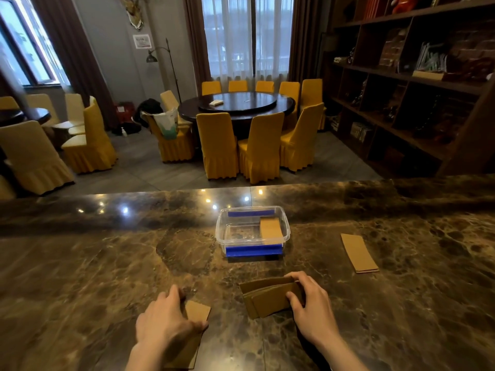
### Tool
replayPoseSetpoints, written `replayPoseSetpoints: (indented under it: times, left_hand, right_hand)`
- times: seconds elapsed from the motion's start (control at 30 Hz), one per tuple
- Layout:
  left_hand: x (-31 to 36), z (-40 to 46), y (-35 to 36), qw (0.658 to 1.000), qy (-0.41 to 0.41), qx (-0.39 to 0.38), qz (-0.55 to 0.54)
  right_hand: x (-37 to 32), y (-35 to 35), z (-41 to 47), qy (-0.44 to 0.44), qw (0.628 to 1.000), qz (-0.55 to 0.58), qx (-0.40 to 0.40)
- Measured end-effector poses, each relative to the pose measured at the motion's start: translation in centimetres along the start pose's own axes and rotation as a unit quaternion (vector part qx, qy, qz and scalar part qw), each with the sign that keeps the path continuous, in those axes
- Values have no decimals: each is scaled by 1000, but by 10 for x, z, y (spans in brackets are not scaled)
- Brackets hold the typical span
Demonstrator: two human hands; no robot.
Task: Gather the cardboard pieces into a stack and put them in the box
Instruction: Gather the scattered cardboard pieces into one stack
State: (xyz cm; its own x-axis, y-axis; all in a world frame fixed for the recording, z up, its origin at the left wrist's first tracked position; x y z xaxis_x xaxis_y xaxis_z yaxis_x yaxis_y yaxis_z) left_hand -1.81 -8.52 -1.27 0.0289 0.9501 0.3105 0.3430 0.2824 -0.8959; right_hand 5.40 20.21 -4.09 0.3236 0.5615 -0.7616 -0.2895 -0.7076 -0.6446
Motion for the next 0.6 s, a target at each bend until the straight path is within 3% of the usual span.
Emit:
replayPoseSetpoints:
  times: [0.17, 0.27, 0.43, 0.6]
  left_hand:
    - [5, -2, 5, 999, 25, 2, -30]
    - [6, 4, 4, 988, 48, 70, -130]
    - [30, 16, -15, 937, 138, 188, -261]
    - [82, 21, -15, 913, 247, 154, -286]
  right_hand:
    - [-2, -1, -1, 5, 1000, -4, -14]
    - [-1, -3, -1, 4, 1000, -1, -22]
    - [1, -6, -2, -6, 999, -1, -35]
    - [2, -6, -4, -6, 999, 8, -32]
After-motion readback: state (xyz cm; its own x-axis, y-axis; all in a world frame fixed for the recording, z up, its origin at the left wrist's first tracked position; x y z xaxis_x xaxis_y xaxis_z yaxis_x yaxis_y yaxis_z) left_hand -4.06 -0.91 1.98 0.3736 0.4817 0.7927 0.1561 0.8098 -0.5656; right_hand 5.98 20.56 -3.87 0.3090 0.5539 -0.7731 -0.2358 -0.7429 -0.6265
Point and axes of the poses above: each hand's wrist, its own z-axis towards the middle knuckle, its own y-axis out of the palm, x = y × z, the point moved 1 cm from there along z, towards the middle knuckle, and after that the axes turned 11 degrees about y, right-handed, at the moved point
